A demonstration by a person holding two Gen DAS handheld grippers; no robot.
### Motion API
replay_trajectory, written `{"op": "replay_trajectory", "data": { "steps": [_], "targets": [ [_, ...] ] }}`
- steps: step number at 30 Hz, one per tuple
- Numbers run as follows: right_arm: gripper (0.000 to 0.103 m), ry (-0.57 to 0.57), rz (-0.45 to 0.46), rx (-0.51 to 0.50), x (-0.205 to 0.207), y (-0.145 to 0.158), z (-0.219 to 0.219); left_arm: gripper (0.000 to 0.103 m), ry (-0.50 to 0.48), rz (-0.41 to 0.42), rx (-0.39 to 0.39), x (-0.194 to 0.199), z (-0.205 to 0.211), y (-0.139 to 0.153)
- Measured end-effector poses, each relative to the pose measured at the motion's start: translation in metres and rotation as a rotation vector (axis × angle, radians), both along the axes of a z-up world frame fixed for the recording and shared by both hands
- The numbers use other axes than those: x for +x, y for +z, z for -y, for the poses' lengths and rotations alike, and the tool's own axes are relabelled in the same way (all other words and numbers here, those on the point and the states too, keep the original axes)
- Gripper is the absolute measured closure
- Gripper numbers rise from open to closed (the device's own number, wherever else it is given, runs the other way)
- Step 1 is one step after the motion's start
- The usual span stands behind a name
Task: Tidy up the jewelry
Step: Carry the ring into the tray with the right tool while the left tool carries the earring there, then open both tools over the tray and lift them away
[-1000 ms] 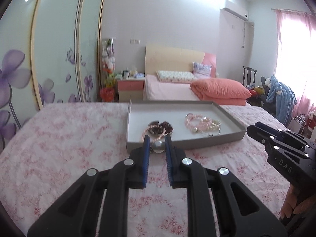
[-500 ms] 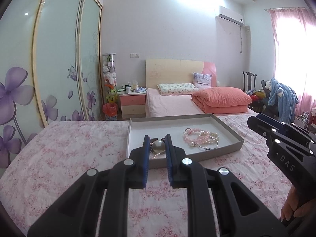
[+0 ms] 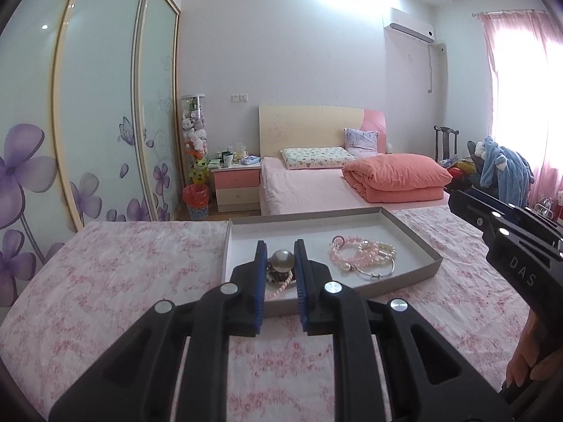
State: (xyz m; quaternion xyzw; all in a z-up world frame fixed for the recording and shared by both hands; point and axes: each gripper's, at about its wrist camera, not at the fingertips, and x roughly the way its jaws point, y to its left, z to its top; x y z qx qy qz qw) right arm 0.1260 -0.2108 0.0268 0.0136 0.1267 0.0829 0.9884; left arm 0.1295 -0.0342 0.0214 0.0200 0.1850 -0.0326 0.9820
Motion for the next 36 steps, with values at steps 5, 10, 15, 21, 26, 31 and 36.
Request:
{"op": "replay_trajectory", "data": {
  "steps": [5,10,15,21,26,31,36],
  "targets": [
    [0.080,-0.008,-0.001,0.005,0.016,0.000,0.000,0.087,0.005,-0.001,0.004,0.023,0.001,0.001],
    [0.080,-0.007,-0.025,0.008,0.041,-0.004,-0.002,0.087,0.003,-0.017,-0.002,0.049,0.002,-0.005],
    [0.080,0.001,-0.087,0.026,0.070,-0.015,-0.003,0.087,-0.023,-0.068,-0.024,0.080,0.007,-0.017],
    [0.080,0.032,-0.210,0.078,0.109,-0.034,-0.003,0.087,-0.051,-0.144,-0.028,0.117,0.011,-0.037],
    [0.080,0.055,-0.289,0.121,0.125,-0.046,-0.001,0.087,-0.058,-0.191,-0.038,0.136,0.010,-0.051],
    [0.070,0.062,-0.342,0.172,0.133,-0.051,0.004,0.085,-0.049,-0.218,-0.063,0.144,0.005,-0.056],
    [0.069,0.041,-0.322,0.212,0.125,-0.041,0.020,0.080,-0.030,-0.209,-0.108,0.138,-0.009,-0.047]
  ]
}}
